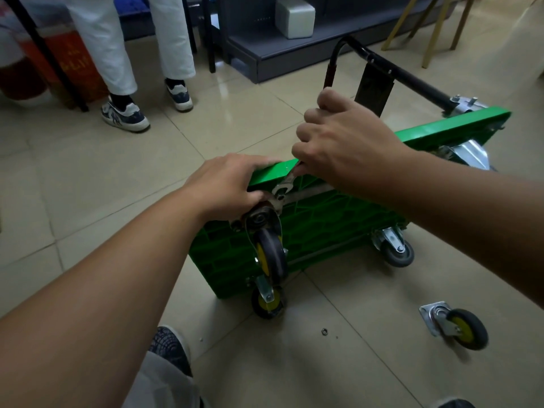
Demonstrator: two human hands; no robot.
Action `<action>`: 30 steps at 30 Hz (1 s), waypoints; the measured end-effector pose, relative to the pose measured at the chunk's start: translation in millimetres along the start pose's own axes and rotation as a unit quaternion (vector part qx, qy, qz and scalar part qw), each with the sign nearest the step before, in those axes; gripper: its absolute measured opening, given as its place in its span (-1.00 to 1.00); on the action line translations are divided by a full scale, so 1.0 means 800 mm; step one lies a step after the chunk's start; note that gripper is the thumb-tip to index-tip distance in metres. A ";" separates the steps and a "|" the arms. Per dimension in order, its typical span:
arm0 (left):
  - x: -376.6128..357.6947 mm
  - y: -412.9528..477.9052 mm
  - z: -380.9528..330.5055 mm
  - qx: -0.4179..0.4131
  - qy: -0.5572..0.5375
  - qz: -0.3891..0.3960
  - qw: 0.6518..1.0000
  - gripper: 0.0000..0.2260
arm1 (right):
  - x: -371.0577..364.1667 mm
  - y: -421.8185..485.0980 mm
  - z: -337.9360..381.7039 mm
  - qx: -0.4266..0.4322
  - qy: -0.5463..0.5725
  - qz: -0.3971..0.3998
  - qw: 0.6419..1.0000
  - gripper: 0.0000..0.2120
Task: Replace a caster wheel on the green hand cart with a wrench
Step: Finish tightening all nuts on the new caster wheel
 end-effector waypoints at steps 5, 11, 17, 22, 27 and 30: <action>-0.001 0.000 -0.001 -0.005 0.004 -0.003 1.000 -0.41 | -0.004 0.008 0.013 -0.002 -0.037 0.024 0.999 -0.65; -0.002 0.000 -0.001 -0.003 0.002 0.000 1.000 -0.41 | -0.026 -0.029 0.005 -0.089 0.024 0.018 0.996 -0.59; -0.001 0.001 -0.001 -0.004 -0.002 -0.004 1.000 -0.43 | -0.092 -0.090 0.031 -0.297 0.229 0.047 0.926 -0.54; 0.000 0.001 -0.002 -0.001 -0.004 -0.003 1.000 -0.42 | -0.156 -0.114 0.117 -0.485 0.502 0.067 0.713 -0.54; 0.001 0.001 -0.003 -0.009 0.004 -0.005 1.000 -0.42 | -0.176 -0.101 0.174 -0.537 0.679 -0.005 0.500 -0.51; -0.001 0.001 -0.003 -0.011 0.003 -0.001 1.000 -0.42 | -0.182 -0.110 0.186 -0.536 0.696 -0.008 0.477 -0.51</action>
Point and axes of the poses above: each hand's wrist, its own y-axis towards the middle knuckle, its own x-axis out of the back of the hand, z = x × y, the point moved 8 cm from there along y, towards the middle knuckle, and after that the axes turned 8 degrees about -z, right-handed, at the moved point
